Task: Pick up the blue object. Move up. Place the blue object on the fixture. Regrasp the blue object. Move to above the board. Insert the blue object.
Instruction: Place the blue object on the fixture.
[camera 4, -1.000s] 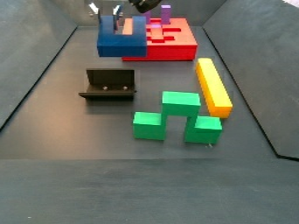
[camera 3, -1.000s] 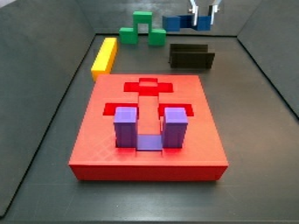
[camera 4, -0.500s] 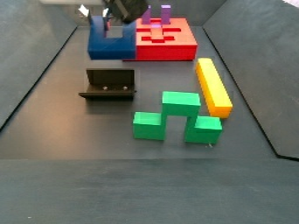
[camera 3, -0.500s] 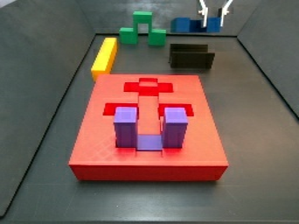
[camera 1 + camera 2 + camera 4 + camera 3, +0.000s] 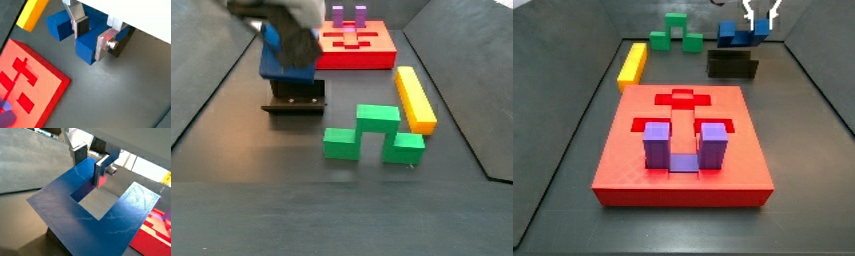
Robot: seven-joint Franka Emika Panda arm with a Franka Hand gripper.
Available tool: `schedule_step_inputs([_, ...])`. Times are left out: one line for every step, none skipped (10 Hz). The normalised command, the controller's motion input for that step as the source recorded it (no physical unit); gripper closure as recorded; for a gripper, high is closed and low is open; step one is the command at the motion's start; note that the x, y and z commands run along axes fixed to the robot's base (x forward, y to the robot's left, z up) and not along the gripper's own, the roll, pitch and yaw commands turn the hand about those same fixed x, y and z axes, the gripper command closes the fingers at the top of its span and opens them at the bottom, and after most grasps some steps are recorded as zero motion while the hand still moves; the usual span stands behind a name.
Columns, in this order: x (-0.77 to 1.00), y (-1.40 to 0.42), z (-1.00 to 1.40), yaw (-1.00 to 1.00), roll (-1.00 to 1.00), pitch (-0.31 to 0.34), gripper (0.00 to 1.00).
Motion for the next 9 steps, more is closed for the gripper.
schedule_step_inputs([0.12,0.23,-0.32,-0.19,-0.19,0.066,1.0])
schedule_step_inputs([0.19,0.0,-0.15,-0.03,0.0,0.169,1.0])
schedule_step_inputs([0.29,-0.15,-0.13,0.0,0.09,0.183,1.0])
schedule_step_inputs([0.21,-0.18,-0.25,0.0,0.17,0.106,1.0])
schedule_step_inputs([0.01,-0.01,-0.37,0.0,0.15,0.0,1.0])
schedule_step_inputs([0.0,0.11,-0.23,0.03,0.0,0.0,1.0])
schedule_step_inputs([0.0,0.23,0.0,0.09,-0.17,0.026,1.0])
schedule_step_inputs([0.0,0.27,0.04,0.04,-0.14,0.143,1.0])
schedule_step_inputs([0.0,0.26,0.0,0.01,-0.01,0.1,1.0])
